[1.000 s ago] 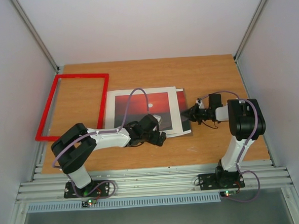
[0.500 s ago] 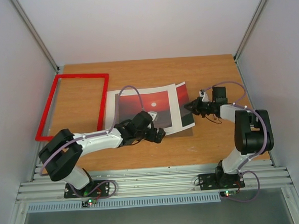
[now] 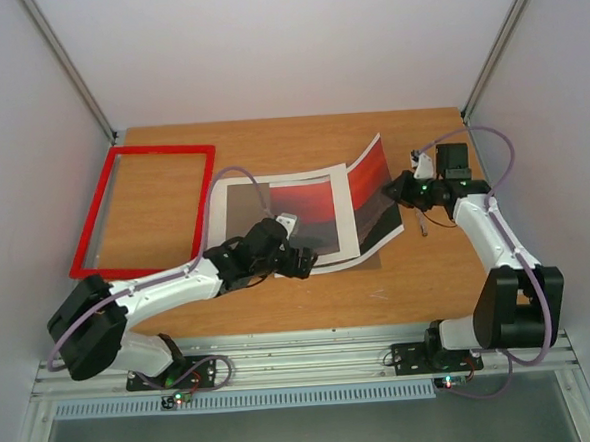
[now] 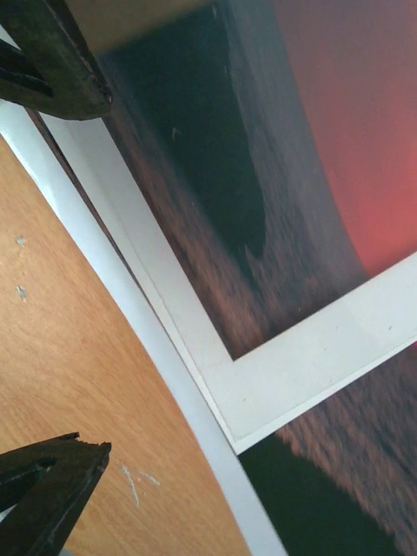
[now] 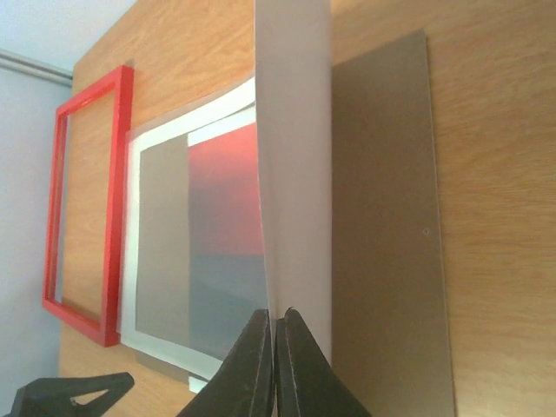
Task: Take the photo out of the frame
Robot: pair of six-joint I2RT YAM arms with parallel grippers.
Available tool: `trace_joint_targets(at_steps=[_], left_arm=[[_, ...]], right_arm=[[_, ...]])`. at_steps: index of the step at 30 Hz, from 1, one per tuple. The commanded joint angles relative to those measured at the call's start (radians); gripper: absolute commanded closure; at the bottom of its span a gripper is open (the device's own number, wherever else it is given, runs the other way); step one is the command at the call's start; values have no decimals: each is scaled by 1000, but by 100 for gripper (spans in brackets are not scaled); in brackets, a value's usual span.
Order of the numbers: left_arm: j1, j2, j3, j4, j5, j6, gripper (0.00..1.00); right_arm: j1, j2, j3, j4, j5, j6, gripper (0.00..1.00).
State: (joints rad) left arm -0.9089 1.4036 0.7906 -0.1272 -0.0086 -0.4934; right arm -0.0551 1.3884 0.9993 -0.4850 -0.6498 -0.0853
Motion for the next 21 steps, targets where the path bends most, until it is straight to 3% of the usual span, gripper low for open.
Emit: trace_joint_targets(at_steps=[1,10,21], left_arm=[[10,-75,13,-95,-110,15,1],[15,-236,3,-237,-346,53,1],[30,-269,-19,-330,-585,90,1]], right_arm=[[5,-69,94,-201,79,-74,95],[23,-103,314,-418,147,-140,96],[55,-112,553,-580,222,-174,97]])
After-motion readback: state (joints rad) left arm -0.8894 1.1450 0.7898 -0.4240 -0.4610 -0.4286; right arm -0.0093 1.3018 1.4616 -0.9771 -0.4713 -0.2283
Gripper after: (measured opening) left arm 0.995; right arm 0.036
